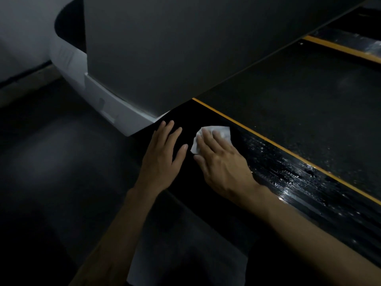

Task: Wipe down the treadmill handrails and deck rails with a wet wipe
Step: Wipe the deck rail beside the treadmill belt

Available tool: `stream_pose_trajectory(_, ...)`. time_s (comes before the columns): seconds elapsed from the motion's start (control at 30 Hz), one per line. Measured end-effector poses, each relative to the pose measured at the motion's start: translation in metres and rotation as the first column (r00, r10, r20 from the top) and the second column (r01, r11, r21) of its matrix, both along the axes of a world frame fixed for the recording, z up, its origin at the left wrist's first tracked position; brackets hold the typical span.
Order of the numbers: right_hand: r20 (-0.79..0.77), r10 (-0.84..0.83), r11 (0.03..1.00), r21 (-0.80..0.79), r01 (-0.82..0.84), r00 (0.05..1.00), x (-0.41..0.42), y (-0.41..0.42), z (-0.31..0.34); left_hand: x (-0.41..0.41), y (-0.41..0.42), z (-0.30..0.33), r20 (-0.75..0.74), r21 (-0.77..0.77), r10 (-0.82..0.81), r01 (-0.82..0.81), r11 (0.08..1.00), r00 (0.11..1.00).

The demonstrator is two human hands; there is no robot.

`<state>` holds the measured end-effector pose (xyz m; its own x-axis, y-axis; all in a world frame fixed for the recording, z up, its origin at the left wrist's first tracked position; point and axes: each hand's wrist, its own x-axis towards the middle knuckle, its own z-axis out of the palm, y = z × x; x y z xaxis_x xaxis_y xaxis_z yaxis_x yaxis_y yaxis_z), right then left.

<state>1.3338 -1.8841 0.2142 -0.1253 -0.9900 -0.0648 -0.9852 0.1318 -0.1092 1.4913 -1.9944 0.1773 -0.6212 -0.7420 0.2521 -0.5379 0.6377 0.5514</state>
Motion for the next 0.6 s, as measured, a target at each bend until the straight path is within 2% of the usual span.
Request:
stream_pose_trajectory(0.1, 0.051, 0.061, 0.998, 0.009, -0.061, 0.997, -0.009, -0.01, 0.005, 0.0, 0.001, 0.001, 0.002, 0.014, -0.002, 0.002, 1.0, 1.0)
stream_pose_trajectory(0.23, 0.103, 0.013, 0.999, 0.044, -0.018, 0.995, -0.027, -0.03, 0.013, 0.001, 0.001, 0.002, 0.007, -0.003, -0.002, 0.002, 1.0, 1.0)
stream_pose_trajectory(0.33, 0.065, -0.059, 0.998, -0.016, 0.06, 0.996, -0.015, -0.014, 0.009, 0.001, 0.002, 0.001, 0.01, 0.014, -0.005, 0.005, 1.0, 1.0)
stream_pose_trajectory(0.43, 0.015, -0.026, 1.0, -0.016, 0.026, 1.0, -0.001, 0.001, 0.002, 0.001, 0.003, 0.0, 0.007, 0.016, 0.002, -0.002, 1.0, 1.0)
stream_pose_trajectory(0.6, 0.077, 0.011, 1.0, 0.01, -0.012, 0.997, -0.024, -0.027, 0.01, 0.001, 0.005, 0.002, 0.003, 0.027, 0.001, -0.002, 1.0, 1.0)
